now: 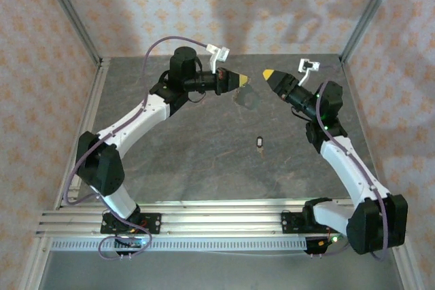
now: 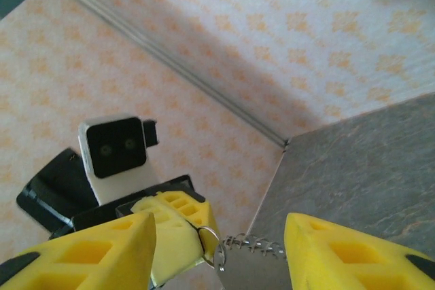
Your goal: Put the keys on the keyring
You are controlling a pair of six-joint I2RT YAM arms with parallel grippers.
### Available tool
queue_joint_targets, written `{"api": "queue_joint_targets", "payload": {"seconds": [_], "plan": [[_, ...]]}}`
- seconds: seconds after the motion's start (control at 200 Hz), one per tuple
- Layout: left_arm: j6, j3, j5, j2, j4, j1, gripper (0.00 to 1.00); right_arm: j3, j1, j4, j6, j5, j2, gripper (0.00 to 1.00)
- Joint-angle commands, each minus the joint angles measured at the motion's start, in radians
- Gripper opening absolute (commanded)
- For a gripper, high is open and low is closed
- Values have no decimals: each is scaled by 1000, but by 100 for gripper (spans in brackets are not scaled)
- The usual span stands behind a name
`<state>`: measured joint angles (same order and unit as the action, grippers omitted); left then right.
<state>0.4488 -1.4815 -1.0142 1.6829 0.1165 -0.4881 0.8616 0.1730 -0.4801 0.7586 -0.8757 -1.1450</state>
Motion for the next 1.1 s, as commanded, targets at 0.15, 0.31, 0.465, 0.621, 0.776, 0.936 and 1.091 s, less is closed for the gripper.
{"api": "queue_joint_targets", "payload": {"seconds": [0.15, 0.31, 0.465, 0.621, 0.776, 0.936, 1.091], "plan": [[-98, -137, -171, 47, -121, 6, 0, 63, -3, -122, 5, -200, -90, 44], [-80, -157, -184, 67, -107, 6, 0, 45, 0, -175, 30, -223, -90, 40], [-69, -158, -188, 74, -91, 5, 0, 18, 16, -222, 50, -223, -88, 36], [-61, -161, -187, 78, -77, 6, 0, 10, 36, -227, 44, -227, -91, 33], [-63, -170, -190, 83, -77, 7, 0, -8, 41, -226, 34, -229, -83, 31], [-65, -178, -193, 86, -81, 11, 0, -37, 42, -210, 15, -222, -60, 30], [-65, -181, -193, 87, -80, 15, 0, -58, 40, -209, 10, -218, -44, 25]]}}
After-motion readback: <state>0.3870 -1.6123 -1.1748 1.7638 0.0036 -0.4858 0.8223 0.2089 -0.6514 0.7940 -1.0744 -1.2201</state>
